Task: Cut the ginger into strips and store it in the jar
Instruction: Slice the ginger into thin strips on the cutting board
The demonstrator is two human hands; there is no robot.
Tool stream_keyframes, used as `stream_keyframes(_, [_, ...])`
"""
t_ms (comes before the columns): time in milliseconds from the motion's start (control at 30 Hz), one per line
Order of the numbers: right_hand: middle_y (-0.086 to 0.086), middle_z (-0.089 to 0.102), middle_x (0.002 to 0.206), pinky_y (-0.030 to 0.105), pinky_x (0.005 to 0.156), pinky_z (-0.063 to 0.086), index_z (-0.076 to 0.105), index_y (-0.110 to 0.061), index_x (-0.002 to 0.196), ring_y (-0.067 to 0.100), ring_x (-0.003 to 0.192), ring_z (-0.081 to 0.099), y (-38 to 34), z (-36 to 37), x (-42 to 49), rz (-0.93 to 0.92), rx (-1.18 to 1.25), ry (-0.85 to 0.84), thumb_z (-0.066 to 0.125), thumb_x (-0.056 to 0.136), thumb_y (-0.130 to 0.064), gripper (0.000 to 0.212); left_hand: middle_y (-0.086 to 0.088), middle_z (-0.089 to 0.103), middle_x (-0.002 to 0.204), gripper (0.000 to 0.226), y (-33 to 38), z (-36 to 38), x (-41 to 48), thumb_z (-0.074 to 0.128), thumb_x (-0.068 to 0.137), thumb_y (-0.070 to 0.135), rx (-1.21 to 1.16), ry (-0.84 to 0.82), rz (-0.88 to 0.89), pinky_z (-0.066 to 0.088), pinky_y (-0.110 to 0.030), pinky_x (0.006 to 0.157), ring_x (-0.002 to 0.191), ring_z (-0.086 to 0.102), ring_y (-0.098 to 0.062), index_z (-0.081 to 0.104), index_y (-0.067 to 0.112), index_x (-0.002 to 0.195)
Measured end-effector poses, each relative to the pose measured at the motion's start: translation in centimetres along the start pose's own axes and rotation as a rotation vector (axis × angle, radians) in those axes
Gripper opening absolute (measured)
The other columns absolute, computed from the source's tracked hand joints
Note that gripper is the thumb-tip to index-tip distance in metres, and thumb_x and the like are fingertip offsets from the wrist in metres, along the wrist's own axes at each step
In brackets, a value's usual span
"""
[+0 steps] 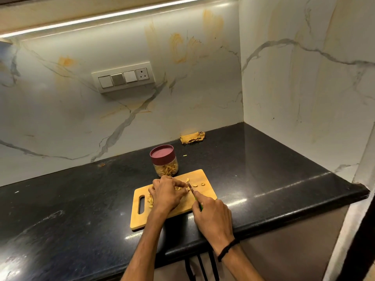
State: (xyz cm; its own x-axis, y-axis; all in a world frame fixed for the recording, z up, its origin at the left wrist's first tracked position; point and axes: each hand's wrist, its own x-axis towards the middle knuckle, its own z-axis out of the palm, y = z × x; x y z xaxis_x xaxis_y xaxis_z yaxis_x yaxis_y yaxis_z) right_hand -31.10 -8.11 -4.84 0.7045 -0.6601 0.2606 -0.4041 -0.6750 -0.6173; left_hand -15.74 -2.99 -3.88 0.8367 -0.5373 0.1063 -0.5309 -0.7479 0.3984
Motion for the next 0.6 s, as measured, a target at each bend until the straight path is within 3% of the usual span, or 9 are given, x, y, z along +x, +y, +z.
stream_keyframes(300, [-0.001,0.067,0.112,0.028,0.082,0.048,0.038,-0.039,0.146,0.016,0.099,0.063,-0.5,0.16,0.16,-0.025,-0.069,-0.038,0.033,0.104,-0.04,0.043,0.01,0.055,0.131,0.016,-0.12,0.21,0.27,0.075,0.086,0.044,-0.015,0.012,-0.008,0.03,-0.044,0.101,0.123,0.035,-0.022,0.076,0.042,0.101])
stream_keyframes(600, [0.003,0.066,0.107,0.032,0.077,0.049,0.042,-0.028,0.141,0.02,0.097,0.064,-0.72,0.24,0.4,-0.054,-0.204,-0.087,0.035,0.105,-0.026,0.037,0.009,0.058,0.127,0.017,0.12,0.16,0.38,0.077,0.084,0.043,-0.011,0.024,-0.034,0.032,-0.043,0.098,0.118,0.037,-0.021,0.076,0.041,0.101])
